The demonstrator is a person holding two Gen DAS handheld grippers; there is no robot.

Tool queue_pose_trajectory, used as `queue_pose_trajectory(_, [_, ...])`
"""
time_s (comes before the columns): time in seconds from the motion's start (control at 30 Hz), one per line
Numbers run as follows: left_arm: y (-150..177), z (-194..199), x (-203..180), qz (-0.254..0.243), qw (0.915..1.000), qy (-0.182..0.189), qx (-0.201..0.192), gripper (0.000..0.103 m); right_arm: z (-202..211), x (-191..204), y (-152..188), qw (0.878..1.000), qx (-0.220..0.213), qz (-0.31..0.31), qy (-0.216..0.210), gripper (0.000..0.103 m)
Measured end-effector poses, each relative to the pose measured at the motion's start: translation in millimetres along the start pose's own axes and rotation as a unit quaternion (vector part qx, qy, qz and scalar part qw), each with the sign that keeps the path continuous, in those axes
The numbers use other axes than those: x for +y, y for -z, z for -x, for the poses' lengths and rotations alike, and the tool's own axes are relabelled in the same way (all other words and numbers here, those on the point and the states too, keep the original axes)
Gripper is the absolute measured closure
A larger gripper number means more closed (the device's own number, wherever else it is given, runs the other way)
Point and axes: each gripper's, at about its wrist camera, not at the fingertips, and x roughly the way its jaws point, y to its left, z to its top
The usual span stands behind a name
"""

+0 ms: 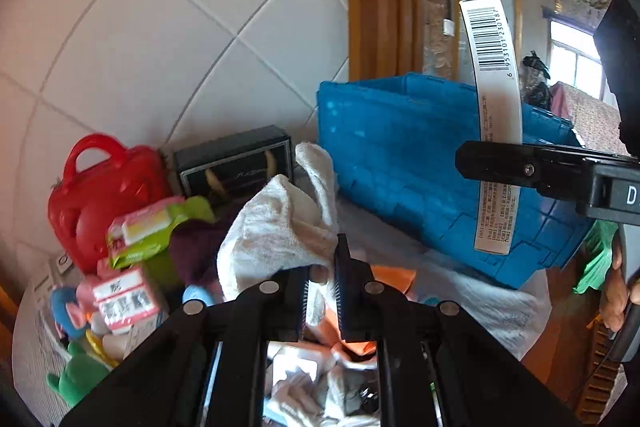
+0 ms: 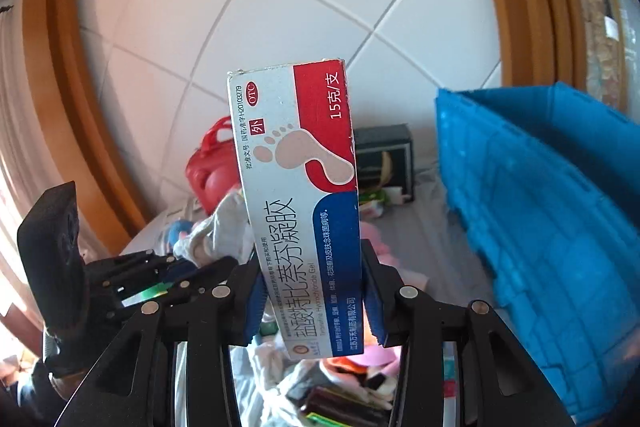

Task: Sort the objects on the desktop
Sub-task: 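Carry the cloth and foot-cream box over the blue crate and open both tools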

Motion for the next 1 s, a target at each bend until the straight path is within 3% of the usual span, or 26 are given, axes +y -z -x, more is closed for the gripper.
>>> queue_pose_trajectory(0.23, [-84,-22,-105,-0.074,0.9936,0.062,-0.059,0.092,90,-72,-34,0.992,-0.09,-0.017,0.089,0.063])
queue_pose_trajectory(0.33, [-117,-42,-148,-0.1,0.9902,0.068,-0.07,0.092,116,-110,-46,0.986,-0.111,-0.029,0.12,0.063])
queue_pose_trajectory(0.6, [-164,-92,-243,-0.135,0.9857,0.069,-0.074,0.092,151,-216,-53,0.977,-0.112,-0.077,0.162,0.062])
queue_pose_trajectory(0.73, [-177,-108,-277,-0.145,0.9856,0.041,-0.077,0.09,163,-253,-53,0.975,-0.109,-0.088,0.172,0.062])
queue_pose_trajectory(0.77, [-181,-111,-287,-0.149,0.9858,0.032,-0.07,0.082,168,-261,-53,0.974,-0.111,-0.094,0.176,0.06])
queue_pose_trajectory(0.8, [-185,-117,-295,-0.156,0.9857,0.018,-0.061,0.076,170,-269,-54,0.972,-0.11,-0.101,0.179,0.046])
queue_pose_trajectory(0.83, [-188,-121,-301,-0.164,0.9848,0.001,-0.057,0.06,173,-279,-54,0.971,-0.11,-0.106,0.182,0.033])
queue_pose_trajectory(0.87, [-189,-123,-306,-0.171,0.9834,-0.016,-0.059,0.044,177,-285,-55,0.969,-0.118,-0.109,0.187,0.014])
queue_pose_trajectory(0.97, [-188,-115,-313,-0.17,0.9796,-0.051,-0.094,0.018,191,-293,-58,0.967,-0.131,-0.101,0.195,0.012])
queue_pose_trajectory(1.0, [-188,-111,-313,-0.165,0.9795,-0.056,-0.101,0.015,194,-295,-58,0.966,-0.135,-0.101,0.194,0.012])
